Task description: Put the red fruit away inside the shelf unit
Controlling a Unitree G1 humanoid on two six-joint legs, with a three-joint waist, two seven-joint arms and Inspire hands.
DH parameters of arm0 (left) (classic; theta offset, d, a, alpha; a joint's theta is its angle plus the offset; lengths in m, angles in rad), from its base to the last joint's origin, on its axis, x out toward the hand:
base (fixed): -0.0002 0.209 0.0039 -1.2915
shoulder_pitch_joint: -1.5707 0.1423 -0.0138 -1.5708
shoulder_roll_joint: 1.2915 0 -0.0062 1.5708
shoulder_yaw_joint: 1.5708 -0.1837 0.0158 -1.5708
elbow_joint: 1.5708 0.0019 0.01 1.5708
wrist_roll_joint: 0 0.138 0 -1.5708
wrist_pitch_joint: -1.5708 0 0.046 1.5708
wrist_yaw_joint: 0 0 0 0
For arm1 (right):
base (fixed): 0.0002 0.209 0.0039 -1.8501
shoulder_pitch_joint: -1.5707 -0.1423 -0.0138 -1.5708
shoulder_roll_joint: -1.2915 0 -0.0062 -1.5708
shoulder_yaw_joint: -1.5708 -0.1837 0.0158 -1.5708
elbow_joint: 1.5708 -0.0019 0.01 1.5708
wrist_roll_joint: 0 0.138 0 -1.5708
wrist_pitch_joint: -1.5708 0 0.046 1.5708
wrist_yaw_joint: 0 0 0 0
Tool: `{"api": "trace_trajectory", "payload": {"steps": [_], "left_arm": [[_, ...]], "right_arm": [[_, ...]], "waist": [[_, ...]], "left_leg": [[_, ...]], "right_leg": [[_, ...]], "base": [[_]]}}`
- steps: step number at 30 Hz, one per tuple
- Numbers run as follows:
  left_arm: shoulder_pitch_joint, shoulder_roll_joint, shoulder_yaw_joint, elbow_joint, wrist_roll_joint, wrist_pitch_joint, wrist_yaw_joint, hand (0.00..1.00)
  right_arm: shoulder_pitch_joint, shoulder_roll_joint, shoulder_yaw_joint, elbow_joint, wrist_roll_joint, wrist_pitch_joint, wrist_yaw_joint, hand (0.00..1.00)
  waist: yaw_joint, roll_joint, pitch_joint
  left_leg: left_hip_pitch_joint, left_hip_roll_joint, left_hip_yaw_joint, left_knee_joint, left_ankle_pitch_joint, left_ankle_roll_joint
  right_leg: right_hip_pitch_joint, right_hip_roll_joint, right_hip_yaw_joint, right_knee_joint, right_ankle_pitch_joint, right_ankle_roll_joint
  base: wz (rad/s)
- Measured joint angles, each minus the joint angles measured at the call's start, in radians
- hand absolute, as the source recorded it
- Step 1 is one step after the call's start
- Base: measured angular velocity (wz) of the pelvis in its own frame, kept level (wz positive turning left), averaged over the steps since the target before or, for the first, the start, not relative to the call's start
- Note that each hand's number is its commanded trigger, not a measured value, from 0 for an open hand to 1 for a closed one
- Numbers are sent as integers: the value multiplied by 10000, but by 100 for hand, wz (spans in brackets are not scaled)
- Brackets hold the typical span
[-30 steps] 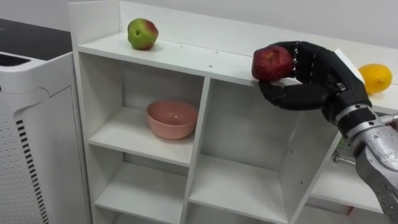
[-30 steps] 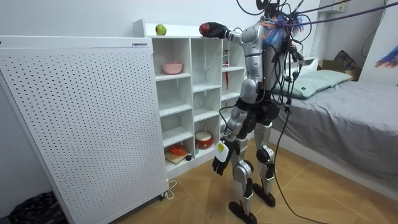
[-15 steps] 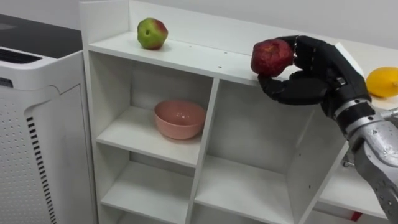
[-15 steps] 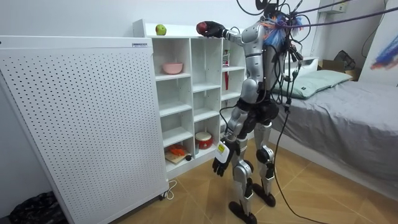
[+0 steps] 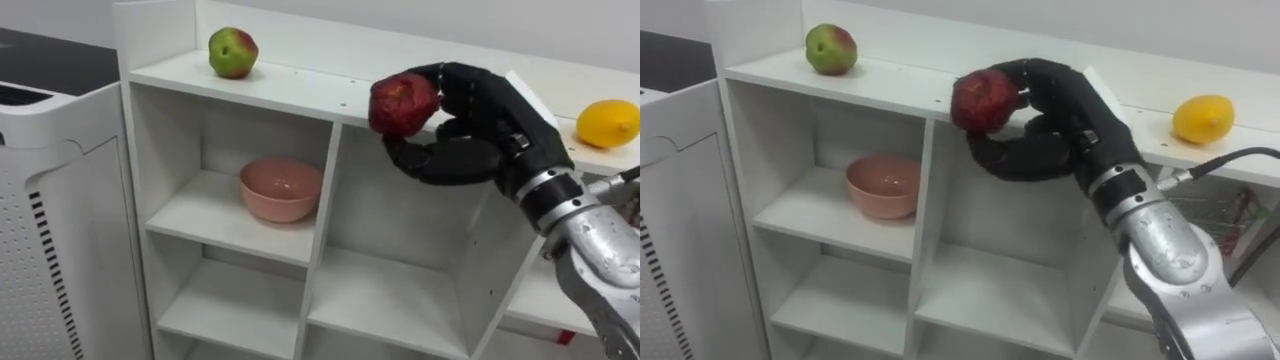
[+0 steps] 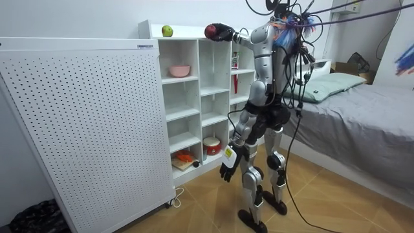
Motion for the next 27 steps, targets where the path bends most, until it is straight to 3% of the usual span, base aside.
{"api": "trace_trajectory", "payload": {"steps": [4,8,12,18,21,23,27], "left_arm": [[-243,-4,-15,242,1,-35,6,0],[-347,26,-141,580,-22,-22,4,0],[-421,33,-351,777,-261,-34,6,0],[-544,45,-839,1074,-417,-34,-19,0],[-782,37,-1241,1270,-587,-109,-58,0],[-999,18,-1627,1525,-666,-222,-64,0],[-1344,24,-1777,1874,-1035,-383,7,0]], "right_arm": [[791,117,65,-1169,17,17,367,100],[1481,588,240,-1920,-26,16,745,100],[2053,952,447,-1899,-278,16,997,100],[2913,1205,1165,-1412,-489,49,1234,100],[2944,1608,1445,-407,-808,43,1284,100],[2943,1976,1515,443,-851,14,1251,100],[2935,2212,1508,1599,-861,-11,966,100]], "waist": [[64,84,-34],[25,236,-68],[46,344,-35],[58,455,-1],[66,612,-19],[67,770,33],[59,836,58]], "left_leg": [[-32,4,102,-4,0,0],[-1,15,211,-8,0,0],[-24,39,293,0,0,0],[-267,81,297,200,-17,6],[-641,88,274,525,-28,17],[-972,98,272,804,-28,19],[-1870,80,279,1446,-62,79]], "right_leg": [[-91,1,77,9,0,0],[-83,0,144,9,1,-2],[-98,6,167,36,19,-30],[-310,10,114,227,28,-43],[-687,-18,131,516,23,-48],[-1102,-79,102,955,4,-61],[-2097,-274,82,1882,-258,-138]], "base": [[-7],[-7],[-5],[2],[4],[2],[1]]}}
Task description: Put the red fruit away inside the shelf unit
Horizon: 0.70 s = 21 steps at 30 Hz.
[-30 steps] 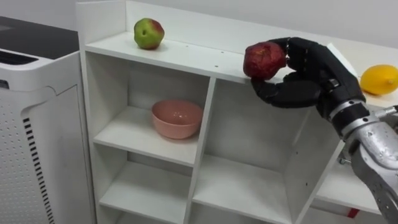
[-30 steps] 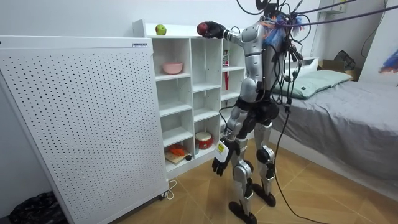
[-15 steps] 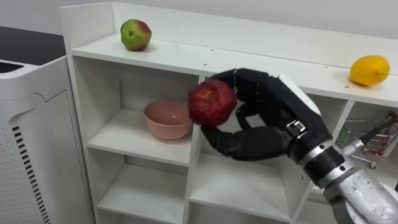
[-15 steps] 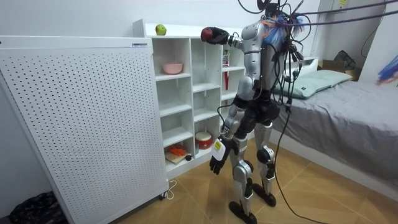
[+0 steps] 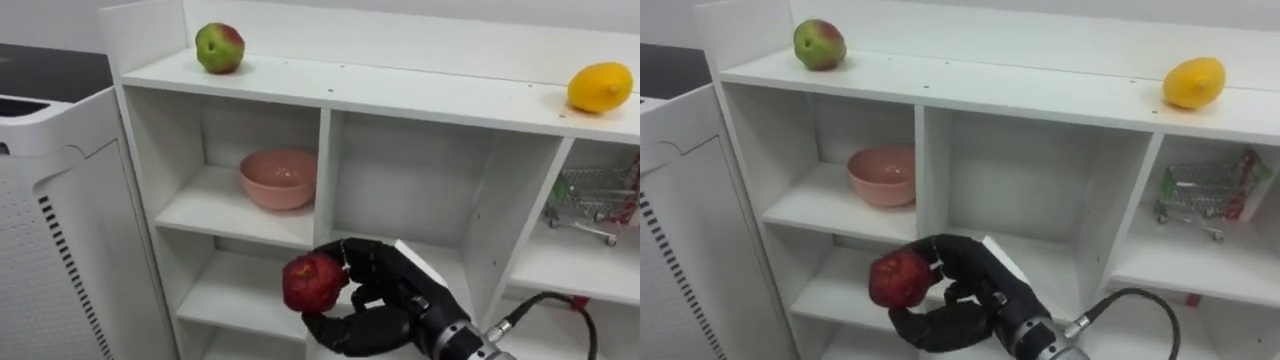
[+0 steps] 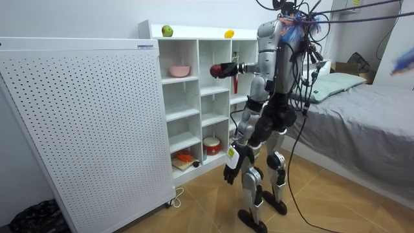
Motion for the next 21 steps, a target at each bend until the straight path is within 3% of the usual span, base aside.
{"api": "trace_trajectory", "payload": {"steps": [3,6,8,12,14,21], "left_arm": [[-139,1,-212,379,-485,-177,30,0],[-125,19,-416,394,-667,-219,36,0],[-113,10,-565,392,-984,-292,61,0],[-30,10,-652,393,-1729,-325,167,0],[22,15,-788,353,-1887,-293,246,0],[-70,52,-801,256,-2104,-499,427,0]], "right_arm": [[-38,57,-41,875,3,-53,-218,100],[-73,39,-133,1517,-169,-205,-440,100],[-235,43,-204,2231,-158,-303,-523,100],[-327,44,-407,2797,-158,-347,-826,100],[-331,39,-428,2991,-132,-546,-1013,100],[-660,-258,-481,3747,-61,-934,-1598,100]], "waist": [[-55,63,44],[-100,44,74],[-42,41,136],[72,25,215],[13,46,245],[80,63,260]], "left_leg": [[-900,-14,-4,760,-131,37],[-2283,-186,-97,1984,-327,45],[-2849,-191,-82,2597,-491,40],[-4073,-144,-203,3519,-614,-57],[-4744,-156,-358,3949,-620,-146],[-6428,-106,-397,4963,-650,-319]], "right_leg": [[-896,-128,-6,836,-216,-80],[-2381,-414,45,2414,-726,-188],[-2985,-513,121,3110,-1074,-214],[-4154,-597,67,4013,-1254,-348],[-4760,-638,-33,4449,-1342,-419],[-6494,-721,-5,5619,-1488,-681]], "base": [[0],[11],[17],[8],[14],[1]]}}
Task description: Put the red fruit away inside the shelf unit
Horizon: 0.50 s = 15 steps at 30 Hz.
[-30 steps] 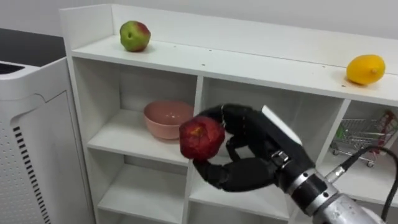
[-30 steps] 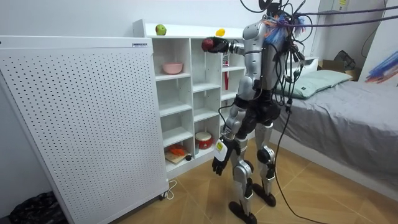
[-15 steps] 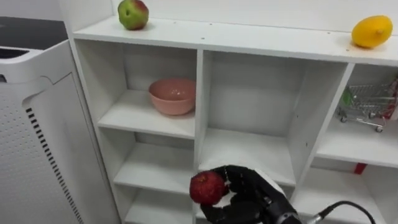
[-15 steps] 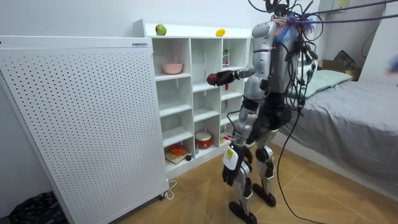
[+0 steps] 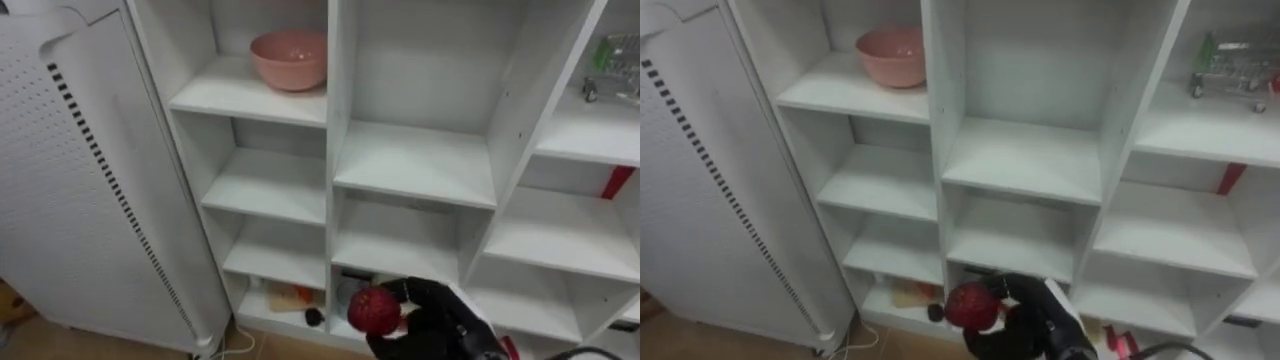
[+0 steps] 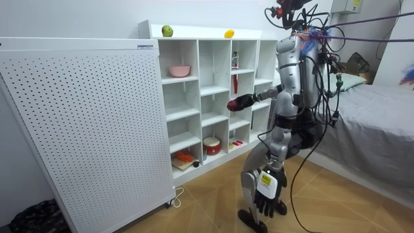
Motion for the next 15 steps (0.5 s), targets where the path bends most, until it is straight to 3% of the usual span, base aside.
{"api": "trace_trajectory", "payload": {"steps": [7,11,15], "left_arm": [[193,72,-13,-276,-91,4,314,0],[293,176,-14,-299,-833,15,386,0],[302,265,-110,-353,-1384,29,434,0]], "right_arm": [[-858,-786,-7,555,595,2,-672,100],[-1914,-1037,-7,1334,671,2,-828,100],[-2856,-1128,-12,2067,969,-7,-1085,100]], "waist": [[207,-167,-7],[212,-425,-7],[270,-469,16]], "left_leg": [[-1369,176,52,853,-106,-147],[-2011,182,-22,1160,-111,-191],[-2582,293,-111,1520,-141,-241]], "right_leg": [[-1438,91,120,880,-102,-231],[-2017,-39,-49,1259,-205,-421],[-2441,-37,-254,1470,-233,-507]], "base": [[-6],[9],[7]]}}
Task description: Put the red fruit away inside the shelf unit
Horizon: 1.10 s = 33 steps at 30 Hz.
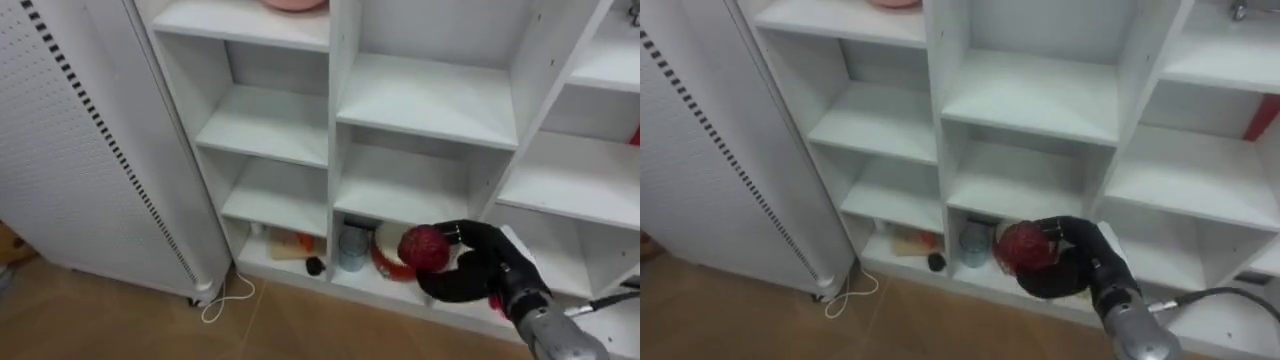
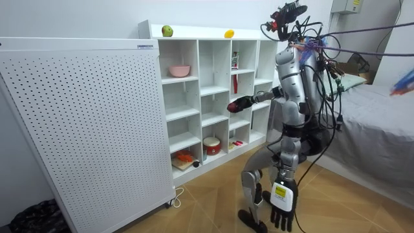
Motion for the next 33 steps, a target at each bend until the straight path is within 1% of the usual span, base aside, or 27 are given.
{"api": "trace_trajectory", "payload": {"steps": [2,4,6,7,8,10,12,15,18,19,20,23,25,26,29,31,33], "left_arm": [[73,35,-43,-290,-1,-2,32,0],[74,73,-99,-357,0,-15,49,0],[76,143,-120,-423,-2,-14,72,0],[76,211,-117,-506,-6,-15,95,0],[76,270,-118,-535,-9,-14,171,0],[82,319,-121,-531,-162,-8,252,0],[100,342,-150,-530,-198,-1,266,0],[192,349,-205,-730,-194,-5,456,0],[288,371,-231,-961,-186,0,464,0],[456,437,-230,-1302,-189,0,479,0],[611,506,-230,-1608,-191,-4,517,0],[939,550,-233,-2007,-196,0,631,0],[1103,551,-232,-2097,-196,6,665,0],[1183,553,-205,-2097,-195,22,711,0],[1241,553,-195,-2092,-197,56,728,0],[1242,556,-203,-2095,-201,55,728,0],[1242,555,-223,-2099,-202,54,729,0]], "right_arm": [[-302,-107,-13,306,281,0,-232,100],[-339,-257,-12,310,645,0,-344,100],[-433,-409,2,313,1015,0,-497,100],[-531,-567,2,314,1272,0,-620,100],[-672,-693,2,315,1487,3,-789,100],[-883,-824,2,378,1638,3,-1107,100],[-1035,-863,5,441,1801,3,-1395,100],[-1203,-901,6,716,2356,3,-1732,100],[-1401,-974,6,911,2721,3,-1879,100],[-1510,-1023,6,1052,2831,3,-1970,100],[-1571,-1077,6,1134,2916,6,-2076,100],[-1681,-1154,6,1147,3320,7,-2177,100],[-1748,-1235,8,1147,3644,11,-2220,100],[-1796,-1261,8,1148,3797,12,-2316,100],[-2022,-1331,8,1170,4163,12,-2652,100],[-2076,-1387,8,1199,4440,12,-2759,100],[-2344,-1400,10,1602,4721,18,-2837,100]], "waist": [[102,-17,8],[218,-32,14],[210,-42,19],[224,-42,19],[216,-41,20],[219,-42,22],[232,-31,33],[303,-14,47],[425,0,56],[444,0,56],[463,0,56],[491,-17,60],[517,-17,62],[523,-14,62],[530,-17,67],[534,-26,72],[542,-44,82]], "left_leg": [[-324,-10,-30,172,-18,17],[-514,-24,-34,276,-51,33],[-711,-135,-56,349,-52,39],[-893,-171,-64,451,-62,56],[-1073,-185,-63,569,-83,86],[-1266,-205,-66,789,-152,111],[-1375,-206,-66,1005,-242,159],[-1463,-200,-87,1337,-448,167],[-1596,-203,-79,1469,-508,167],[-1697,-239,-77,1527,-517,183],[-1789,-327,-79,1585,-525,197],[-2032,-381,-51,1731,-559,258],[-2164,-407,-27,1876,-604,298],[-2251,-391,-28,2042,-689,305],[-2461,-376,-58,2382,-851,307],[-2509,-383,-61,2546,-942,317],[-2563,-387,-76,2661,-993,317]], "right_leg": [[-281,-9,-18,128,-28,22],[-450,-35,-23,220,-52,34],[-634,-169,-45,368,-85,-12],[-790,-241,-67,488,-121,-32],[-944,-318,-115,625,-208,-1],[-1101,-427,-187,840,-281,-98],[-1176,-465,-191,1047,-390,-99],[-1204,-511,-189,1342,-612,-51],[-1337,-544,-194,1447,-660,-60],[-1429,-615,-185,1558,-723,-31],[-1522,-694,-186,1659,-766,-47],[-1779,-833,-138,1894,-874,-16],[-1908,-905,-133,2055,-958,-4],[-1962,-913,-135,2193,-1024,-8],[-2109,-924,-147,2484,-1175,-18],[-2131,-937,-140,2632,-1288,11],[-2162,-926,-139,2721,-1339,27]], "base": [[8],[5],[13],[15],[12],[7],[5],[5],[-1],[11],[16],[11],[6],[0],[0],[2],[0]]}}
